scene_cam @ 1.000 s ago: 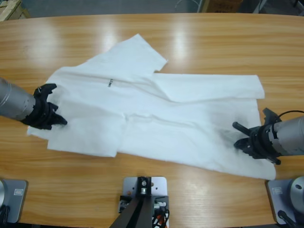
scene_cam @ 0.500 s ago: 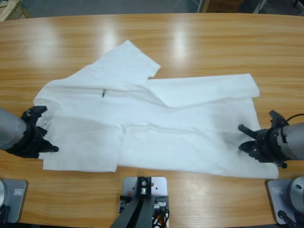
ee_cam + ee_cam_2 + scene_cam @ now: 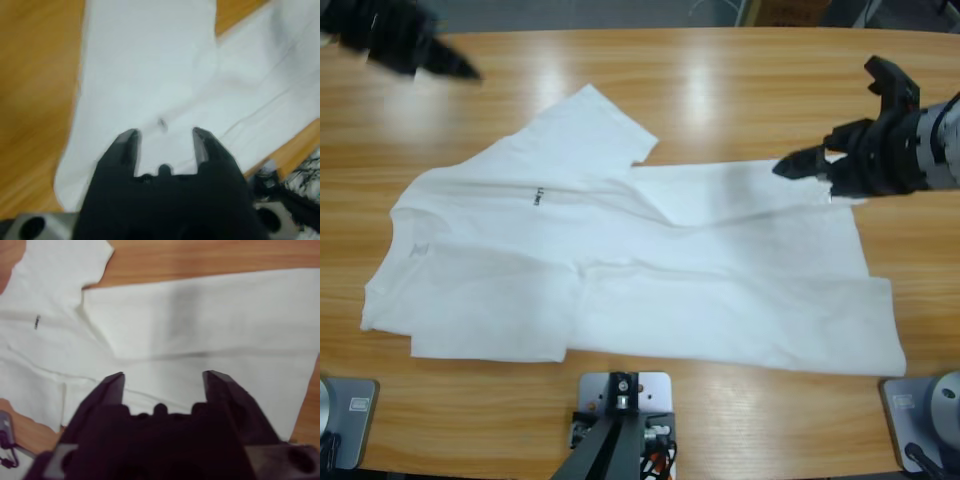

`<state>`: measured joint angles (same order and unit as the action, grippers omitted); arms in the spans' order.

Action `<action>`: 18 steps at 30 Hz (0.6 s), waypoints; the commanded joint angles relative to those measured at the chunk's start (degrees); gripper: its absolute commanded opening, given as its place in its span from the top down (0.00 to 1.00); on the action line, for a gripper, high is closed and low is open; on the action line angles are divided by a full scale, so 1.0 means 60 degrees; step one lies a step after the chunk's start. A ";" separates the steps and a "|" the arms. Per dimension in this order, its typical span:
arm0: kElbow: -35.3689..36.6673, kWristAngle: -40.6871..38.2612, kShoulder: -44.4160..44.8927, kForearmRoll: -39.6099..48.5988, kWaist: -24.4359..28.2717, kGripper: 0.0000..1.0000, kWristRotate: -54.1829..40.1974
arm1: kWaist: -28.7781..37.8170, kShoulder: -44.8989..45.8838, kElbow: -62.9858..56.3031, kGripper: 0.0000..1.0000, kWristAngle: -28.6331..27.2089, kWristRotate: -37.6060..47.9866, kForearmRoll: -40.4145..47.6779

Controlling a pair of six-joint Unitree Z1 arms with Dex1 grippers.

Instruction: Fold clothes

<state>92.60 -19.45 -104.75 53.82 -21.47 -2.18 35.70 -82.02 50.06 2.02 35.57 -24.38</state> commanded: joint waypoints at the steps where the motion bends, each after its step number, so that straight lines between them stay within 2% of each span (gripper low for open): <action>1: 0.5723 -0.0335 -0.4690 0.2254 0.0244 0.28 -0.0243 | -0.0690 -0.1060 -0.0018 0.09 0.0234 -0.0157 -0.0057; 5: 0.6856 0.0435 -0.5903 0.2986 0.0115 0.26 0.0164 | -0.1007 -0.1822 0.0050 0.09 0.0234 -0.0172 0.0151; 6: 0.7085 0.0459 -0.6131 0.3018 0.0107 0.12 0.0176 | -0.1098 -0.1960 0.0055 0.09 0.0249 -0.0172 0.0260; 7: 0.7378 0.0459 -0.6374 0.3051 0.0107 0.02 0.0313 | -0.1209 -0.2074 0.0064 0.09 0.0281 -0.0184 0.0374; 8: 0.7765 0.0453 -0.6653 0.3185 0.0107 0.01 0.0548 | -0.1358 -0.2185 0.0064 0.09 0.0360 -0.0189 0.0500; 13: 0.9555 0.0254 -0.7956 0.3560 0.0121 0.00 0.0598 | -0.1663 -0.2379 0.0167 0.09 0.0586 -0.0216 0.0693; 18: 0.9798 -0.0139 -0.8425 0.3601 0.0121 0.02 0.0580 | -0.1974 -0.2554 0.0135 0.09 0.0615 -0.0239 0.0693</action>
<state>148.77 -17.79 -147.40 74.32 -20.28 0.92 26.51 -94.04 50.73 4.76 35.18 -21.00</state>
